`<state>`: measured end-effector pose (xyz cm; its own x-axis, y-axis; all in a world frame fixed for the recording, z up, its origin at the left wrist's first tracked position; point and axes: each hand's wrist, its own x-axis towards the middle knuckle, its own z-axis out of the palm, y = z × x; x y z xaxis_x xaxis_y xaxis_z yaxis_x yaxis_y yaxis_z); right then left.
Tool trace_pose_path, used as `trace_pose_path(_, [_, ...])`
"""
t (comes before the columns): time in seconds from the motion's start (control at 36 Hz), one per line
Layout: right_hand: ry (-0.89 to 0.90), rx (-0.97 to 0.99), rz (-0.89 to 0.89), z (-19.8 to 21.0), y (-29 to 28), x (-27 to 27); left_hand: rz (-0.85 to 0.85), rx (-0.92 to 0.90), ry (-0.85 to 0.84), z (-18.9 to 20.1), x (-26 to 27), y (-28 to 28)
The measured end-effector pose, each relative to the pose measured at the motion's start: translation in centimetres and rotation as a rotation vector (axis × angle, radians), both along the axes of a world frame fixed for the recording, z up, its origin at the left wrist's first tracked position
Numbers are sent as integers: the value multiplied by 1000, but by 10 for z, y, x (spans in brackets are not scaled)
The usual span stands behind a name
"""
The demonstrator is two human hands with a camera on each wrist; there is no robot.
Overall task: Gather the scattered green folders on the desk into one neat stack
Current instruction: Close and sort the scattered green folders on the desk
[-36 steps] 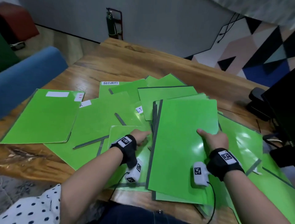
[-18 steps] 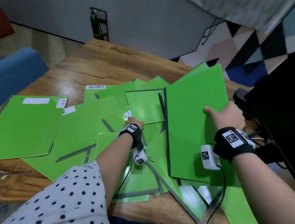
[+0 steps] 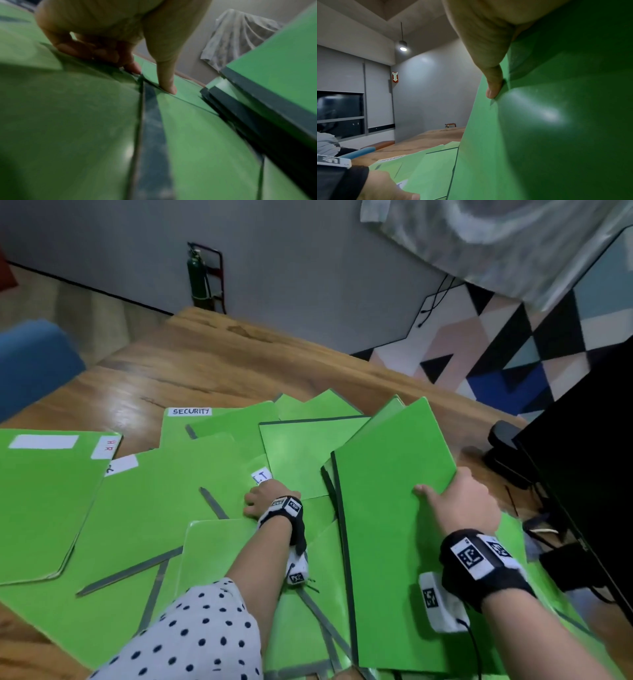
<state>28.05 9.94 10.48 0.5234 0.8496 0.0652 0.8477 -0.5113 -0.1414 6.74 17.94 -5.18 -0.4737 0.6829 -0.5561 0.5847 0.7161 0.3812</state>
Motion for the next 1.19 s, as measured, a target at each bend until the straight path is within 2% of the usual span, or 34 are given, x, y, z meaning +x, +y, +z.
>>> trace_pose_path(0.17, [-16,-4,-12,-7,6,6,-27,14,-132,9,-9,10])
trace_pose_path(0.25, [6,-16,-17,-7,9,7,-52,79,-191,23,-17,11])
trace_pose_path(0.36, [63,0,-22,-1,16,9,23,208,-249,42,-39,-1])
trace_pose_path(0.44, [66,35,-8,6,24,8,81,220,-312,45,-57,-31])
trace_pose_path(0.56, [53,81,25,20,33,4,102,29,-477,38,-69,-100])
trace_pose_path(0.61, [31,86,44,26,36,2,94,-149,-593,35,-73,-136])
trace_pose_path(0.67, [16,85,65,30,38,0,-27,-376,-620,36,-75,-162])
trace_pose_path(0.72, [4,79,79,31,37,-3,-232,-520,-578,41,-78,-173])
trace_pose_path(0.78, [-9,72,92,30,36,-5,-370,-520,-522,49,-78,-170])
trace_pose_path(0.83, [-19,71,106,27,33,-8,-449,-403,-415,56,-77,-155])
trace_pose_path(0.92, [-53,54,132,23,30,-13,-591,-85,-24,58,-77,-121])
trace_pose_path(1.0, [-91,24,157,18,25,-17,-611,126,262,47,-84,-91])
trace_pose_path(1.06, [-111,22,170,16,24,-16,-611,94,342,37,-93,-80])
trace_pose_path(1.14, [-119,23,165,14,22,-12,-566,-47,376,22,-106,-77])
trace_pose_path(1.19, [-116,21,155,12,21,-8,-545,-58,387,16,-111,-80])
